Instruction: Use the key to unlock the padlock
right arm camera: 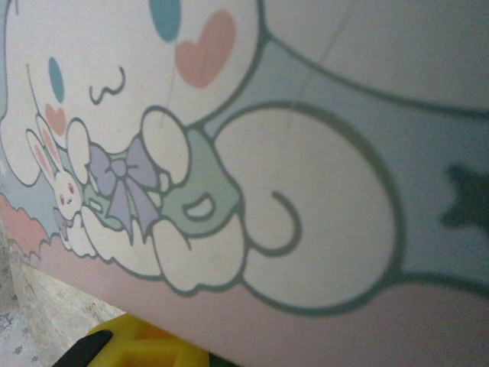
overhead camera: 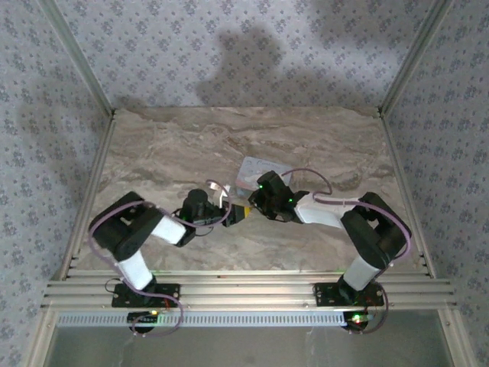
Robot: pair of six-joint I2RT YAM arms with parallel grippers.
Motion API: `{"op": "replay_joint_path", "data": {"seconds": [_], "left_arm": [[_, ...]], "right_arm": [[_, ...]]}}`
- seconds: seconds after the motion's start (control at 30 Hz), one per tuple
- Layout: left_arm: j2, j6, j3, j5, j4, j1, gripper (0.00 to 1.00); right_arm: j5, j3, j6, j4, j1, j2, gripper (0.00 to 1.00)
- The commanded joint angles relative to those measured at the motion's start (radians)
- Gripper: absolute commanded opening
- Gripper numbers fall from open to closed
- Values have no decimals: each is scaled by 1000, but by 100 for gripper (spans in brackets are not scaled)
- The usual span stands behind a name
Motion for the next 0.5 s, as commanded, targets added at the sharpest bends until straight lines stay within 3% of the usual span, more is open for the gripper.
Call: {"op": "replay_joint_path", "data": {"seconds": [0.0, 0.1, 0.13, 0.17, 0.2, 0.33, 0.47], "left_arm": [[-153, 145, 24, -99, -304, -6, 47], [-283, 225, 75, -225, -582, -5, 65], [-316, 233, 90, -279, -651, -5, 75], [-352, 233, 104, -341, -722, -3, 93], [-383, 231, 115, -390, -779, 1, 98], [-464, 113, 104, -485, -867, 50, 98], [-501, 45, 44, -308, -756, 114, 94]], "right_arm": [[26, -13, 2, -34, -2, -45, 0], [20, -14, 8, -35, -4, -57, 0], [14, -13, 11, -30, -6, -58, 0], [6, -14, 16, -22, -9, -57, 0], [-4, -14, 21, -13, -11, -58, 0], [-33, -9, 34, 23, -17, -51, 0], [-60, 14, 45, 42, -23, -34, 0]]}}
